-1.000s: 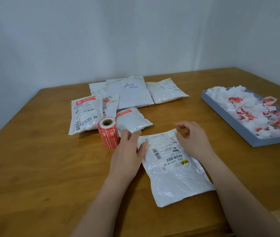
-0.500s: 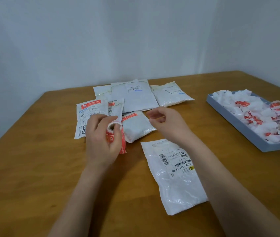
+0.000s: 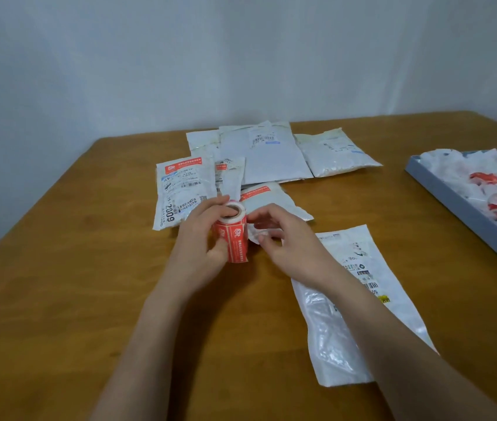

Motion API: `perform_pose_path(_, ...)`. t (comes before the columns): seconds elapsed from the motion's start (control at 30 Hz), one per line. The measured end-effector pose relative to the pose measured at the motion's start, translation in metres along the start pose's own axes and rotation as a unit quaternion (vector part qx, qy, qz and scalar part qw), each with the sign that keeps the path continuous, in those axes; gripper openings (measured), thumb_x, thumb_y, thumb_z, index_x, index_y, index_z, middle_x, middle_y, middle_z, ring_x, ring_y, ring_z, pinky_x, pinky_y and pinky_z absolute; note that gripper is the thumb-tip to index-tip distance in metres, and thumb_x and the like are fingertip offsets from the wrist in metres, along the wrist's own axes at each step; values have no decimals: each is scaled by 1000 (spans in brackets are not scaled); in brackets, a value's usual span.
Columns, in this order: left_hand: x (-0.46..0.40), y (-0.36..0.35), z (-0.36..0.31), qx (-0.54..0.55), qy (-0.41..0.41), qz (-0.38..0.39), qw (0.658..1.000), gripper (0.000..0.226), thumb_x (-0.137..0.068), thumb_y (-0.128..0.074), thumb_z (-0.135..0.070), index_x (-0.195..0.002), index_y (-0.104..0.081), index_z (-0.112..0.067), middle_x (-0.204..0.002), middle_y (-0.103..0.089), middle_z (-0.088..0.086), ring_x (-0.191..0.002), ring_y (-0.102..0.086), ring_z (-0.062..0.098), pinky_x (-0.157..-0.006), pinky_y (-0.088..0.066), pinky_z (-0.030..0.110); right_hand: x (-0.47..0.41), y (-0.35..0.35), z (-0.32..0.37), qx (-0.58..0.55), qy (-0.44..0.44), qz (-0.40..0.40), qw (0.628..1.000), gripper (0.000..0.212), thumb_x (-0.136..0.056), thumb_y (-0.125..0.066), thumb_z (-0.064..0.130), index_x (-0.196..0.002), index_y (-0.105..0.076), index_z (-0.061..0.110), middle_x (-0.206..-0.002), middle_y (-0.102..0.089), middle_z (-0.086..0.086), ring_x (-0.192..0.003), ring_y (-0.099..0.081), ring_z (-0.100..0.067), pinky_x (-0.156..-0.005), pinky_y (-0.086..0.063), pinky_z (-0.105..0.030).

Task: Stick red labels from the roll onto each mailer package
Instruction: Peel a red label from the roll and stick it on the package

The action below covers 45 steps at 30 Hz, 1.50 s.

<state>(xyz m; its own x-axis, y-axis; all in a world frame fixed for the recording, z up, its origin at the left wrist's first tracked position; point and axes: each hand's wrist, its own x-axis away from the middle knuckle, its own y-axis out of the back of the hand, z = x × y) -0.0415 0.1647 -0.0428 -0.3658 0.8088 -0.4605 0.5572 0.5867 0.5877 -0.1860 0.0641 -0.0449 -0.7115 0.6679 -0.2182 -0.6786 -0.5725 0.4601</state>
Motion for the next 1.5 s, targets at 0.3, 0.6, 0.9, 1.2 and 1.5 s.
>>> perform_pose_path(0.3,2,4,3,-11,9,-16,1000,35,-80,-68,4,-110,-66,-15,-120,-52,-6,-109,-41,-20,-97,-34,5,4,-1,-3,-84,-5,-9,996,27,-85,-70,9,-107,-59,18,-109,-67,4,-105,-63,-6,-95,-52,-32)
perform_pose_path(0.6,2,6,0,-9,39,-7,999,27,-77,-79,-16,-97,-63,-24,-114,-44,-3,-113,-44,8,-97,-43,26,1,-4,0,-83,-10,-45,995,15,-87,-70,23,-99,-65,16,-103,-69,0,-95,-68,-15,-83,-58,-32)
perform_pose_path(0.9,7,-4,-8,-2,-12,-6,1000,36,-85,-64,-26,-114,-51,-45,-136,-35,-12,-134,-30,11,-111,-33,50,1,1,-2,-66,4,-58,996,4,-89,-66,19,-94,-68,18,-87,-67,2,-86,-65,-13,-74,-55,-22)
perform_pose_path(1.2,5,-12,-5,18,-24,-2,1000,16,-91,-63,-22,-102,-55,-31,-129,-50,-2,-123,-41,8,-105,-38,33,2,2,-2,-80,17,-60,995,7,-89,-68,22,-89,-68,14,-84,-68,-2,-83,-65,-17,-71,-55,-27)
perform_pose_path(1.5,5,-14,-6,17,-21,-12,1000,6,-92,-62,-22,-96,-60,-26,-127,-49,-6,-123,-41,9,-105,-40,37,3,2,0,-83,29,-47,995,8,-90,-67,22,-85,-68,16,-77,-65,1,-75,-62,-13,-66,-54,-33)
